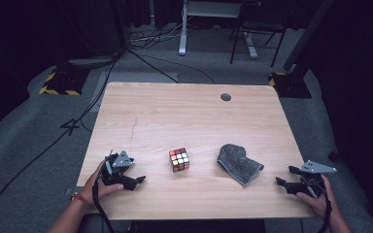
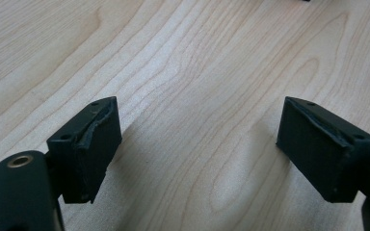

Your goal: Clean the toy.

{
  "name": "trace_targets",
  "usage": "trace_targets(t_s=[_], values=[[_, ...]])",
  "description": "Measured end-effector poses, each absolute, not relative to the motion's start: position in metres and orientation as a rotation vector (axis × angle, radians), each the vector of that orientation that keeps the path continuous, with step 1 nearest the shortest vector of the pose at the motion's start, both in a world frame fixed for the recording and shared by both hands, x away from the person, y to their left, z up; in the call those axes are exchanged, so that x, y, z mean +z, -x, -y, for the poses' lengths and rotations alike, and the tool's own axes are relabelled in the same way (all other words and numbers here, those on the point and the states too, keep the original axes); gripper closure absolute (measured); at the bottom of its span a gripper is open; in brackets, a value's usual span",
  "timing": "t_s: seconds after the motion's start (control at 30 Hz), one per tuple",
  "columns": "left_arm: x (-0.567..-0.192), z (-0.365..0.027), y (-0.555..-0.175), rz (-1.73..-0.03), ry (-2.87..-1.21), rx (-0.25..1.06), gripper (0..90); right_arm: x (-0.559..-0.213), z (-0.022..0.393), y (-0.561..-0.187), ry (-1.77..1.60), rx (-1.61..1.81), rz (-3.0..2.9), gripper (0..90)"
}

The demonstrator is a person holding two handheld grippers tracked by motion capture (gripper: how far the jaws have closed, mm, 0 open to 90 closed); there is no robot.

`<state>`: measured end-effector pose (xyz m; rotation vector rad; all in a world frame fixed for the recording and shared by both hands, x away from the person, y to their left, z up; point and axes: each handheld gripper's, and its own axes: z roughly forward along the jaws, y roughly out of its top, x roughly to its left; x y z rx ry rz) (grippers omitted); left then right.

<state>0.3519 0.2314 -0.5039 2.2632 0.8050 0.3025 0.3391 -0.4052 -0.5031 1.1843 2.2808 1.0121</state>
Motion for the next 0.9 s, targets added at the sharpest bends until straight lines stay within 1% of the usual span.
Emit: trace_targets(t_s=[0.9], values=[[-0.5040, -0.2313, -0.3507, -0.823, -2.256, 0.309, 15.6, -0.5032, 0.4052, -0.3391, -1.185, 1.012, -2.281, 21.3]])
